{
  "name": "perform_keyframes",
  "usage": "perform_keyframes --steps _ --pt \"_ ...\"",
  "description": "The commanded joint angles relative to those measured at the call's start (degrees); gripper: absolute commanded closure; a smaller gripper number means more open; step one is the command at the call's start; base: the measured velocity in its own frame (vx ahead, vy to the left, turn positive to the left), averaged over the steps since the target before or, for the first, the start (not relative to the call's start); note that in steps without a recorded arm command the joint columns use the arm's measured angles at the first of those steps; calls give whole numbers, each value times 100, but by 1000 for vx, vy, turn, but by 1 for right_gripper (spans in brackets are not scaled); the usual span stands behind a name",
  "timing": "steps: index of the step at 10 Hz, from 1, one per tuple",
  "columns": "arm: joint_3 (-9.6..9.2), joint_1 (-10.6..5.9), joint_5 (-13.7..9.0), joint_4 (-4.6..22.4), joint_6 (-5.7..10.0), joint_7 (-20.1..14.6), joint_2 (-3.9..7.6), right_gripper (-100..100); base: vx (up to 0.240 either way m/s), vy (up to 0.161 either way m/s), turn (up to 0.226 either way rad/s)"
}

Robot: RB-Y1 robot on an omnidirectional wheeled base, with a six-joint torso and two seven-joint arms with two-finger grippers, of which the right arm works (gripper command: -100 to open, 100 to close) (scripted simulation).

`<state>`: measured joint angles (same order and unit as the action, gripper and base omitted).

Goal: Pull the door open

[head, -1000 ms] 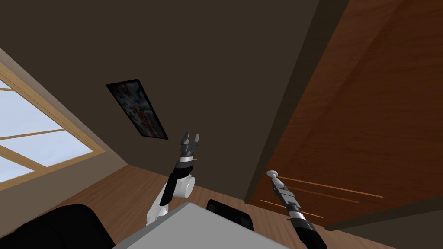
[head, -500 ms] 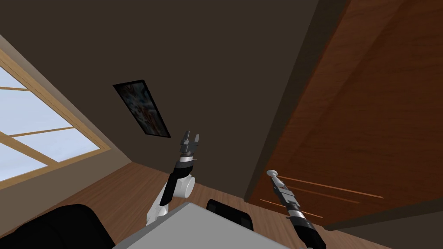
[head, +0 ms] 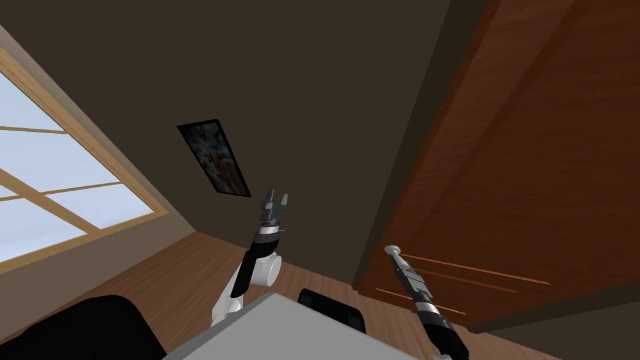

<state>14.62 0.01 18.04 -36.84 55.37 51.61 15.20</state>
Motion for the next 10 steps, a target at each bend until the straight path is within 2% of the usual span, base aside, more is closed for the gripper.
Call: perform_keyframes --steps 1,10 --pt "-73 -21 -75 28 2 -260 -32 100 -54 -27 45" --pt "-321 -107 -506 60 -57 -1517 -40 100 -43 -21 37"
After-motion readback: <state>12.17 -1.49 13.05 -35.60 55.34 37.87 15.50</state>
